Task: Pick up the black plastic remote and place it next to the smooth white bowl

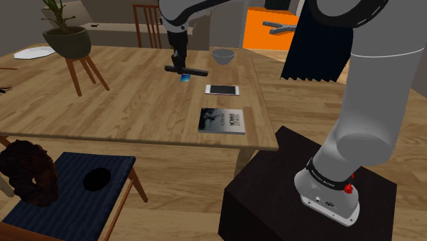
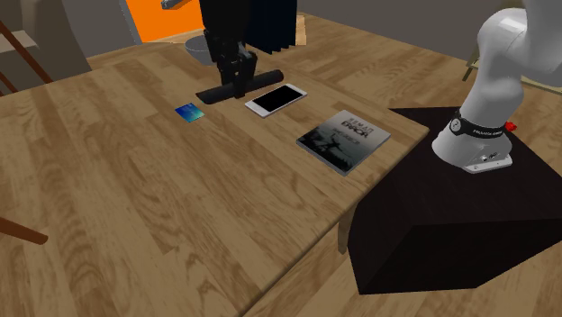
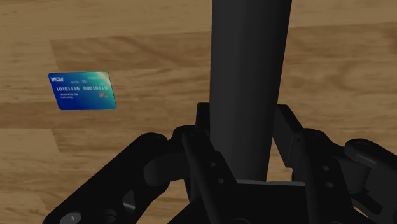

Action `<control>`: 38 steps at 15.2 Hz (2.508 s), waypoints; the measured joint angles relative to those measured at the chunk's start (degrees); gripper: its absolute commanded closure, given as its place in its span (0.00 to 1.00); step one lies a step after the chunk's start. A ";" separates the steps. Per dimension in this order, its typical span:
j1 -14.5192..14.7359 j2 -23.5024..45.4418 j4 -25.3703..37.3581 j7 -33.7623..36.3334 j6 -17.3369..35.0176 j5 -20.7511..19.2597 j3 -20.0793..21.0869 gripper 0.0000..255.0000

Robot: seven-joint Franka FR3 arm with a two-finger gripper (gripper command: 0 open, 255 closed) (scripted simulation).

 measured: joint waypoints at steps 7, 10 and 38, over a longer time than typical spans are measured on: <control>-5.81 -4.93 -6.98 -8.55 2.67 1.51 -2.62 1.00; -8.08 -5.75 -8.57 -12.17 3.67 2.05 -3.88 1.00; -26.22 1.64 -2.08 -41.17 5.53 7.57 -13.14 1.00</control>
